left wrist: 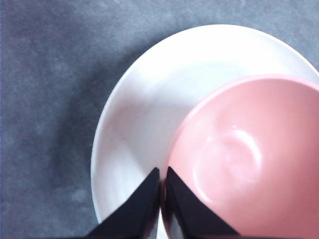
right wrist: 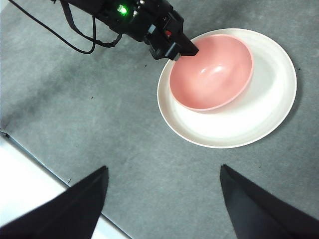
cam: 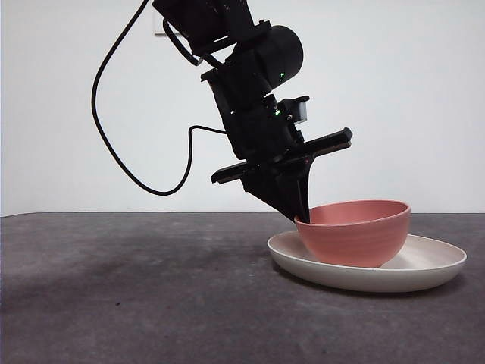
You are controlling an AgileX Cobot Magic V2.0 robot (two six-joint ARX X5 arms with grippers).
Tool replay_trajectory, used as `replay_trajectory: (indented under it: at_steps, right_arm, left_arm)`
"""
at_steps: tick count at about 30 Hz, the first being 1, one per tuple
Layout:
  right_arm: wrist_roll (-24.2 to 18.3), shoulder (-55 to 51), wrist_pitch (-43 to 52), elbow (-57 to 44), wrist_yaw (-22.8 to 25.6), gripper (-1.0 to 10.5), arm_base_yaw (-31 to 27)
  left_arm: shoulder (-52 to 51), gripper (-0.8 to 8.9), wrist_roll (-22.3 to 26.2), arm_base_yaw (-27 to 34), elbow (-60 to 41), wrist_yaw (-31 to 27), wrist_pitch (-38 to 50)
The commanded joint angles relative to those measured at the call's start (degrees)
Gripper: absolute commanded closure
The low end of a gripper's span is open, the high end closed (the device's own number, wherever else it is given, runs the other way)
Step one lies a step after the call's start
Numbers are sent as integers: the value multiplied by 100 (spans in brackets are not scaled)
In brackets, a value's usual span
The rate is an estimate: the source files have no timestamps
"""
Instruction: Place the red bowl on the white plate
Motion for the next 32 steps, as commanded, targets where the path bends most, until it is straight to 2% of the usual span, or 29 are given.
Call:
replay_trajectory:
  at_steps: [1, 3, 4, 10, 15, 22, 32]
  right_arm:
    - [17, 44, 50, 101, 7, 591, 24]
    - [17, 44, 48, 101, 7, 591, 24]
    - [17, 44, 50, 101, 7, 591, 24]
    - [17, 44, 48, 101, 9, 591, 24]
    - [17, 44, 50, 101, 114, 591, 24]
    - [15, 46, 55, 101, 136, 591, 24]
    - [15, 46, 142, 101, 136, 591, 24]
  left_arm:
    - [114, 709, 48, -72, 151, -11, -76]
    - [114, 562, 48, -74, 151, -11, -107]
    - [111, 531, 46, -74, 151, -7, -118]
    - [33, 529, 31, -72, 164, 358, -199]
    - [-323, 529, 44, -59, 164, 385, -262]
    - [-1364, 529, 81, 74, 164, 387, -343]
    - [-2909, 529, 612, 496, 136, 385, -1453]
